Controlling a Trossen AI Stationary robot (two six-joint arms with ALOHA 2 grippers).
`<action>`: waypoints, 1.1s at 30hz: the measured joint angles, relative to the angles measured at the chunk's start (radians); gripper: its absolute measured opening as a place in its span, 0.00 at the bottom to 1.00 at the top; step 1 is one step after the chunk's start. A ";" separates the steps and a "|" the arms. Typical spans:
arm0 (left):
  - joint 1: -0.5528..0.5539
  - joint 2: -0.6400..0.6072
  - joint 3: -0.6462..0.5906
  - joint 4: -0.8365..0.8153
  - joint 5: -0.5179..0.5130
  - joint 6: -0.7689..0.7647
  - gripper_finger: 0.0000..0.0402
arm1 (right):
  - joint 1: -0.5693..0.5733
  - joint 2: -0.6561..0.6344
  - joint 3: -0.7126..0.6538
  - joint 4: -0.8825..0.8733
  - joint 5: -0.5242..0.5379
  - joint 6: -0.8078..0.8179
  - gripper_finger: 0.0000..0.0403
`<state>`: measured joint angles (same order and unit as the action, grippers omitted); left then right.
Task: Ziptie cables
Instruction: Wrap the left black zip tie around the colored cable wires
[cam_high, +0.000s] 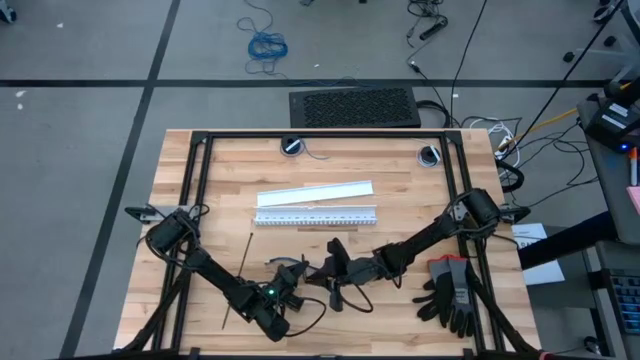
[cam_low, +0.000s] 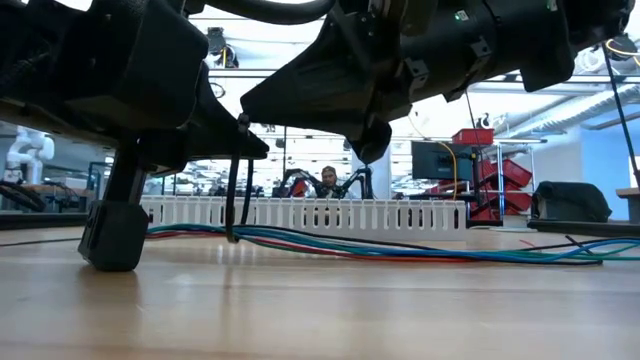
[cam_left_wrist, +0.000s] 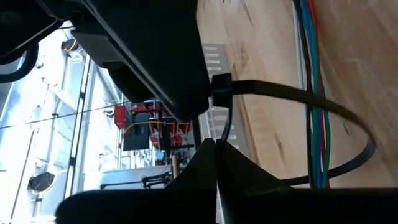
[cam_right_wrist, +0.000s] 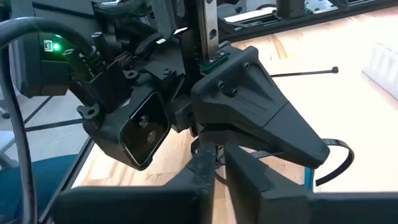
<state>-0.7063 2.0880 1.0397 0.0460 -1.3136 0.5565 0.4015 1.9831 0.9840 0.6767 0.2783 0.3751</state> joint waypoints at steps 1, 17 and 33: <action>0.000 0.000 0.000 0.000 0.000 0.000 0.00 | -0.002 0.000 0.000 0.001 -0.012 -0.002 0.03; -0.001 0.000 0.000 0.005 0.015 0.039 0.00 | -0.011 0.001 0.000 0.115 0.116 -0.066 0.00; -0.015 -0.007 -0.002 0.053 -0.086 -0.188 0.04 | 0.016 0.001 0.000 0.035 0.117 -0.010 0.00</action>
<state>-0.7213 2.0815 1.0378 0.0993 -1.3995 0.3683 0.4174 1.9839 0.9840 0.7114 0.3954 0.3653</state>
